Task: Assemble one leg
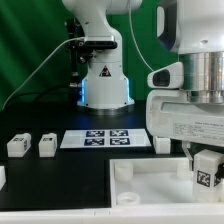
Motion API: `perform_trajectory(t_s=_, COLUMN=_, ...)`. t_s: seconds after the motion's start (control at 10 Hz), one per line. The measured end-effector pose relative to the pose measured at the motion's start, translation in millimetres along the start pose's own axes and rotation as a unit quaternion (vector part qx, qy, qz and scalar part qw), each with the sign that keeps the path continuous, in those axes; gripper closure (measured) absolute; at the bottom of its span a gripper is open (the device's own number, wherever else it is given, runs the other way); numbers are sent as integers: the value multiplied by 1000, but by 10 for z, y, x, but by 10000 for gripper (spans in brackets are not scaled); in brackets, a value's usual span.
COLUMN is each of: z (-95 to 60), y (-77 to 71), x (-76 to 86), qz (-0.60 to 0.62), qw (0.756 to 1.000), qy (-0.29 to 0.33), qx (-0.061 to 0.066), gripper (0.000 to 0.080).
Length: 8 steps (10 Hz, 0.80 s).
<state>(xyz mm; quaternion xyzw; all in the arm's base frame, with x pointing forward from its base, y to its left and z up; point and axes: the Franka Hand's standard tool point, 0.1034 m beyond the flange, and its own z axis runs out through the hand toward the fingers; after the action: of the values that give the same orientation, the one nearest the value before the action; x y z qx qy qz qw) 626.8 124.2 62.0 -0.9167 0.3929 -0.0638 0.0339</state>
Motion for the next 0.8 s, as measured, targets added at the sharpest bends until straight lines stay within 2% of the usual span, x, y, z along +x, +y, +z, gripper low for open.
perform_trajectory(t_s=0.5, z=2, y=1, x=-1, qz=0, qw=1000, qy=0, qx=0, gripper=505)
perform_trajectory(t_s=0.7, z=3, y=2, x=-1, qz=0, qw=1000, qy=0, qx=0, gripper=201)
perform_trajectory(t_s=0.8, z=4, y=3, x=-1, qz=0, qw=1000, qy=0, qx=0, gripper=158)
